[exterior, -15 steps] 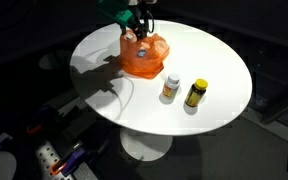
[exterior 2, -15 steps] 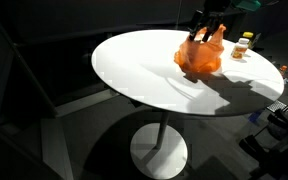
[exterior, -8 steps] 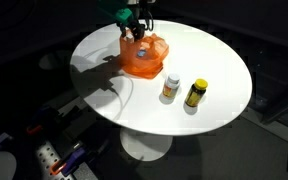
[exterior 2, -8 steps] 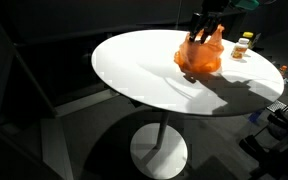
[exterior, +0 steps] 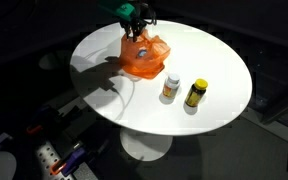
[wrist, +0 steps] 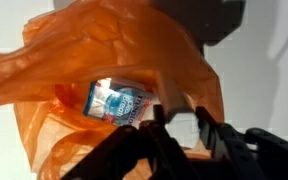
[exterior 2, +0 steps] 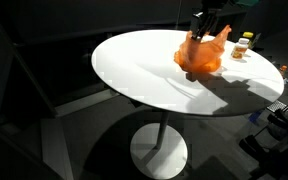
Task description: Remove the white bottle from the plastic
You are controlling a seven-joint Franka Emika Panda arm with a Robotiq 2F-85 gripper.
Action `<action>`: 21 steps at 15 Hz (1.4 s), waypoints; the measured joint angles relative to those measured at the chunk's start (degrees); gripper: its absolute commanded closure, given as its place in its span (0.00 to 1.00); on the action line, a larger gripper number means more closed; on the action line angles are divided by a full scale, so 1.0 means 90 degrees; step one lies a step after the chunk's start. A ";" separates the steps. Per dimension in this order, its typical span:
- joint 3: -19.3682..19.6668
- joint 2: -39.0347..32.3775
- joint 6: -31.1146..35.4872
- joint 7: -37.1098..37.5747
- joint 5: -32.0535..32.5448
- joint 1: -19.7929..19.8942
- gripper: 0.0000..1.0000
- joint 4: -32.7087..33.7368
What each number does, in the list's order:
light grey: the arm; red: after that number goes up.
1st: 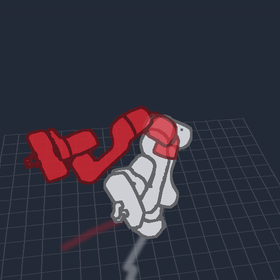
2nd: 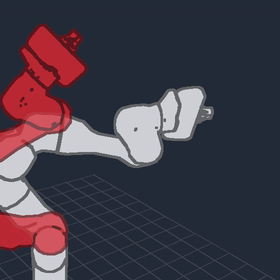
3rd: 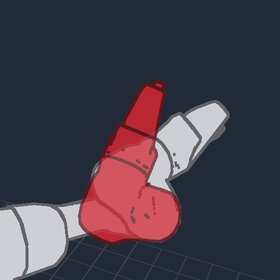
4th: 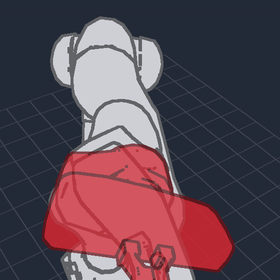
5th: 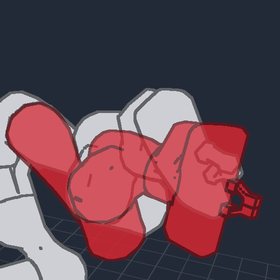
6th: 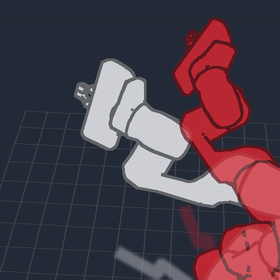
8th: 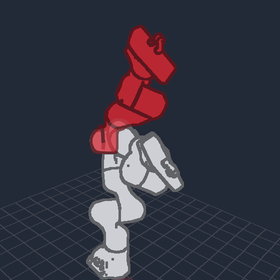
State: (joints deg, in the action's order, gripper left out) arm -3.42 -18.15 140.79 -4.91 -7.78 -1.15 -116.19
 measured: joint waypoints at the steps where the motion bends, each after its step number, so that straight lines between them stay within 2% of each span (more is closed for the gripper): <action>1: 0.0000 0.0045 -0.0022 0.0009 0.0017 -0.0004 0.88 -0.0008; 9: 0.0000 0.1167 -0.0299 0.0260 0.0202 -0.0099 0.88 -0.0834; 16: -0.0118 0.2432 0.0345 0.0273 0.0781 -0.0351 0.88 -0.1689; 21: -0.0193 0.2926 0.0592 0.0018 0.0632 -0.0616 0.88 -0.1767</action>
State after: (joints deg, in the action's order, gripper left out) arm -5.16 8.18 146.12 -4.75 -2.09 -6.70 -132.09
